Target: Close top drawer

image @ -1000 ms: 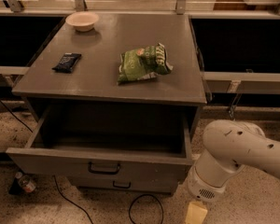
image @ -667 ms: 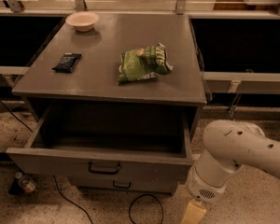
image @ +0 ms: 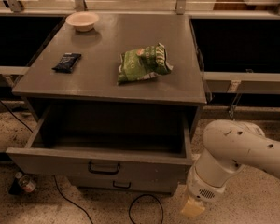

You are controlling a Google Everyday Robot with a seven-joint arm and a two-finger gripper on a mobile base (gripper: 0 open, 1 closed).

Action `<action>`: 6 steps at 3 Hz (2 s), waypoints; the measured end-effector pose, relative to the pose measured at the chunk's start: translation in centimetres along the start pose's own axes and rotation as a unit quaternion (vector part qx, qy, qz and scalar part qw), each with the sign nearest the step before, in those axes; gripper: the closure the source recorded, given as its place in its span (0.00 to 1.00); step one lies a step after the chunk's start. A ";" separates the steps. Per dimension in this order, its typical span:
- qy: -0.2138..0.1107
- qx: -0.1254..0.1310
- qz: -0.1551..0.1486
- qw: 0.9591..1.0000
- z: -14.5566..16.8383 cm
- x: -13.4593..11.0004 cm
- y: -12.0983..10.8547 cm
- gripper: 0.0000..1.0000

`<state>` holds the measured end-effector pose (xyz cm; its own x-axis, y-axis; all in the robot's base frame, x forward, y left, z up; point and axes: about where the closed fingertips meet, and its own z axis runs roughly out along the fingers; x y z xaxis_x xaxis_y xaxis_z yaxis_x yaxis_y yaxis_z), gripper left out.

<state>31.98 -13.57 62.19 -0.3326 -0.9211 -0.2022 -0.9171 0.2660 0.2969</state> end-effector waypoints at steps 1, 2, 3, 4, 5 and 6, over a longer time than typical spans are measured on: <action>-0.028 0.032 0.008 0.999 -1.6 -2.2 -2.4 1.00; -0.028 0.032 0.009 0.999 -1.6 -2.2 -2.5 1.00; -0.036 0.046 0.023 0.998 -0.8 -2.1 -3.2 1.00; -0.036 0.046 0.023 0.998 -0.8 -2.1 -3.2 1.00; -0.036 0.046 0.022 0.998 -0.8 -2.1 -3.2 0.74; -0.036 0.046 0.022 0.998 -0.8 -2.1 -3.2 0.50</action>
Offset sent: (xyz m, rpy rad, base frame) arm 0.0510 0.0136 0.0184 0.0447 -0.1010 -0.0719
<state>35.84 -12.70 62.45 -0.3859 -0.8855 -0.2588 -0.9162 0.3350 0.2200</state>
